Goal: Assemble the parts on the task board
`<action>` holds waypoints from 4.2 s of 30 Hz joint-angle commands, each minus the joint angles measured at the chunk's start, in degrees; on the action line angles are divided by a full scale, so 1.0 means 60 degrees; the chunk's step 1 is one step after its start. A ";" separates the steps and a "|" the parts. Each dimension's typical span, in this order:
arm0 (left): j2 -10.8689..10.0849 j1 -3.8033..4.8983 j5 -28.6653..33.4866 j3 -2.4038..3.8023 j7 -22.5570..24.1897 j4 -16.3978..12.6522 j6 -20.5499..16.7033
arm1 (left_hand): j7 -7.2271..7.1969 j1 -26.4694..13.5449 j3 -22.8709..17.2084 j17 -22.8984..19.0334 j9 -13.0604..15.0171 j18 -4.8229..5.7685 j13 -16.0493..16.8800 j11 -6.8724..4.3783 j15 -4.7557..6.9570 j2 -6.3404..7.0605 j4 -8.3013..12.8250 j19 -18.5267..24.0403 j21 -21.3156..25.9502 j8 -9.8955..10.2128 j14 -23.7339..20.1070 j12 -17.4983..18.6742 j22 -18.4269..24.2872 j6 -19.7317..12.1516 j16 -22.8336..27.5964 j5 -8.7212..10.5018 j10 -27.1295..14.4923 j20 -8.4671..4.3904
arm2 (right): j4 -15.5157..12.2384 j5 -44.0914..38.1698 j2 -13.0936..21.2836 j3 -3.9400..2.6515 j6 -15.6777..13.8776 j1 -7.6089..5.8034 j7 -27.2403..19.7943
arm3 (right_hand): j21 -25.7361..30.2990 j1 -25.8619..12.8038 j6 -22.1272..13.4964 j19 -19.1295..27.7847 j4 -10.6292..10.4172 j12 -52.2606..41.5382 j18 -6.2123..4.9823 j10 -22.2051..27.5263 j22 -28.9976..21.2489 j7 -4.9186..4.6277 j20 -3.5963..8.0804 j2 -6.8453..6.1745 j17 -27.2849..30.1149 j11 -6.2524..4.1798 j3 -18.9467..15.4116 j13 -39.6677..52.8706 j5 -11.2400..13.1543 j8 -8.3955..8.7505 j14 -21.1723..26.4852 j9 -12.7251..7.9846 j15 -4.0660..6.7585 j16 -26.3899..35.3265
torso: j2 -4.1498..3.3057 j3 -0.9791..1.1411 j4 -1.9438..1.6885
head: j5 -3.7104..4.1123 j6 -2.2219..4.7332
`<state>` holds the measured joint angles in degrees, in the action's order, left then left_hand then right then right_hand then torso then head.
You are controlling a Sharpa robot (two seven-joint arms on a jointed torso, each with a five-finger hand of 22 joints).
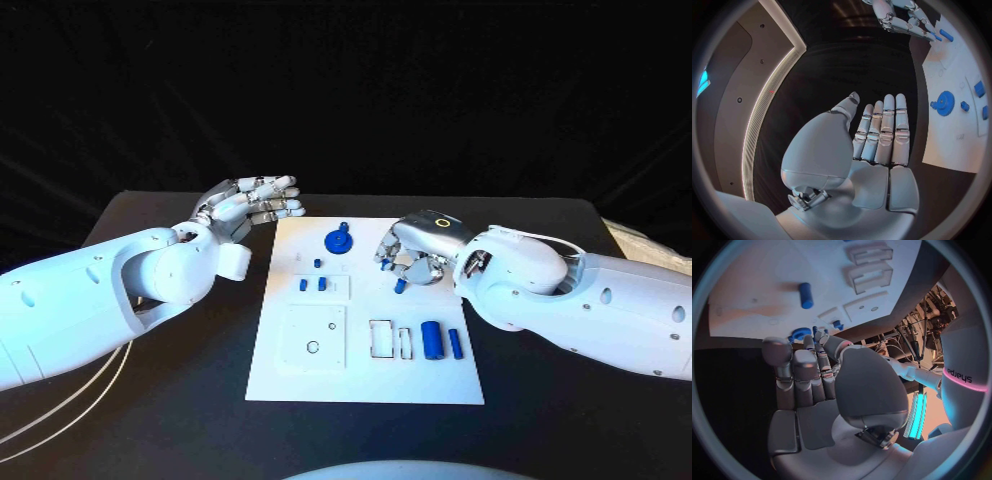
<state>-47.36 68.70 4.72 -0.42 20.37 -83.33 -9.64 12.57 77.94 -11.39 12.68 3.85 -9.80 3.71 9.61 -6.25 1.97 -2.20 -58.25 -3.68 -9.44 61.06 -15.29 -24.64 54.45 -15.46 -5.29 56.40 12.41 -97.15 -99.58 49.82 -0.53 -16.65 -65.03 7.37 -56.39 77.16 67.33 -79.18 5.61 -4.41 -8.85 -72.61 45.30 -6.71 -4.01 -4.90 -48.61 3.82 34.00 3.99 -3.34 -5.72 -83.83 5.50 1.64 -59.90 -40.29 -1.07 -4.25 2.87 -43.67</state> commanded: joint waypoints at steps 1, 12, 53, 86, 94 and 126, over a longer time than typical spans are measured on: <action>0.0059 -0.0002 0.0113 0.0006 0.0045 -0.0009 0.0233 | 0.0046 0.0078 0.0004 -0.0010 -0.0013 -0.0106 -0.0009 -0.0020 -0.0033 0.0009 0.0077 -0.0016 0.0004 -0.0034 0.0044 0.0066 0.0008 -0.0037 0.0037 -0.0058 -0.0070 0.0020 | -0.0208 0.0485 -0.0130 -0.0003 -0.0017 0.0028 -0.0362 | -0.0043 -0.0031 -0.0020 0.0069 0.0008 0.0023 0.0149 -0.0194 0.0020 -0.0077 -0.0001 0.0065 -0.0021 -0.0118 0.0052 0.0006 -0.0043 0.0049 -0.0214 0.0016 0.0004 -0.0051 | 0.0003 -0.0003 -0.0045 | -0.0081 -0.0056; 0.0191 -0.0013 0.0341 0.0005 -0.0022 -0.0109 0.0225 | 0.0054 0.0056 0.0017 -0.0013 -0.0014 -0.0105 -0.0007 -0.0014 -0.0037 0.0005 0.0065 -0.0009 0.0003 -0.0037 0.0050 0.0066 0.0034 -0.0036 0.0051 -0.0056 -0.0072 0.0025 | -0.0149 0.0056 -0.0781 0.0065 0.0418 0.0475 -0.0773 | -0.0181 -0.0034 -0.0050 0.0150 0.0100 0.0066 0.0149 -0.0157 0.0138 -0.0122 -0.0022 -0.0004 -0.0032 -0.0081 0.0093 0.0009 -0.0220 0.0091 -0.0177 0.0022 -0.0017 -0.0102 | 0.0007 -0.0023 -0.0060 | -0.0221 -0.0110; 0.0284 -0.0062 0.0391 -0.0003 -0.0130 -0.0305 0.0092 | 0.0107 -0.0041 0.0167 -0.0046 -0.0023 -0.0101 -0.0003 0.0039 -0.0088 0.0033 0.0026 0.0042 0.0002 -0.0009 0.0022 0.0078 0.0265 -0.0150 0.0200 -0.0052 -0.0189 0.0071 | 0.0583 -0.0265 -0.1643 0.0103 0.0409 0.1211 -0.0606 | -0.0285 -0.0130 -0.0046 0.0196 0.0056 0.0074 0.0148 -0.0148 0.0236 -0.0121 -0.0034 0.0014 -0.0093 -0.0084 -0.0006 0.0013 -0.0198 0.0100 -0.0165 0.0037 -0.0015 -0.0179 | -0.0006 -0.0011 -0.0035 | -0.0385 -0.0258; 0.0280 -0.0060 0.0389 -0.0002 -0.0202 -0.0244 0.0148 | 0.0118 -0.0017 0.0180 -0.0054 -0.0023 -0.0100 -0.0003 0.0050 -0.0100 0.0020 0.0042 0.0062 0.0003 -0.0003 0.0003 0.0081 0.0321 -0.0181 0.0236 -0.0055 -0.0230 0.0082 | 0.0765 -0.0185 -0.1834 0.0174 0.0589 0.1237 -0.0346 | 0.0527 -0.0734 -0.1963 0.0951 -0.0272 0.0037 -0.0054 0.1998 -0.0798 -0.0604 -0.0408 -0.0628 0.0827 0.0449 -0.1269 -0.0045 -0.0461 0.0340 0.0258 -0.0274 -0.0443 0.0451 | 0.0003 -0.0010 -0.0024 | -0.0360 -0.0309; 0.0285 -0.0060 0.0382 -0.0002 -0.0235 -0.0219 0.0167 | 0.0122 -0.0004 0.0183 -0.0057 -0.0022 -0.0100 -0.0003 0.0054 -0.0105 0.0013 0.0051 0.0071 0.0004 -0.0002 -0.0006 0.0081 0.0345 -0.0191 0.0250 -0.0056 -0.0246 0.0086 | 0.0562 0.0007 -0.1629 0.0175 -0.0351 0.1247 -0.0550 | 0.0371 -0.0529 -0.1499 0.0848 -0.0320 -0.0291 -0.0044 0.1932 -0.0647 -0.0539 -0.0426 -0.0370 0.0753 0.0403 -0.1551 -0.0025 -0.0980 0.0164 0.0141 -0.0179 -0.0405 0.0323 | 0.0002 0.0010 -0.0019 | -0.0317 -0.0277; 0.0314 -0.0063 0.0219 -0.0033 -0.0334 -0.0141 0.0291 | 0.0130 0.0005 0.0185 -0.0060 -0.0021 -0.0100 -0.0003 0.0061 -0.0110 -0.0005 0.0053 0.0081 0.0003 -0.0003 -0.0012 0.0080 0.0373 -0.0201 0.0265 -0.0056 -0.0264 0.0091 | -0.0302 0.1211 0.0903 0.0062 0.0923 0.0074 0.0284 | -0.0057 -0.0550 -0.1271 0.0646 -0.0472 -0.0376 0.0027 0.2178 -0.0235 -0.0334 -0.0340 -0.0582 0.0368 0.0291 -0.2110 -0.0049 -0.1219 0.0303 0.0012 -0.0226 -0.0318 -0.0112 | 0.0007 -0.0027 0.0064 | -0.0252 -0.0163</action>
<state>-45.59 68.32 6.52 -0.64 18.22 -84.17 -9.16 13.39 77.94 -10.62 12.39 3.78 -9.78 3.73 9.91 -6.67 1.97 -2.03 -57.84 -3.68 -9.43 61.05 -15.09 -22.50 53.63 -14.24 -5.29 55.28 12.81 -98.88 -90.52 55.45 -0.17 -13.86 -64.59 8.15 -57.05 73.31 59.71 -75.63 2.76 -6.64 -8.85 -59.93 43.91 -9.03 -6.16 -8.31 -46.41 5.60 21.75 3.65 -10.86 -4.07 -83.73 4.19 -0.29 -60.52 -40.24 -1.17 -3.83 1.40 -44.61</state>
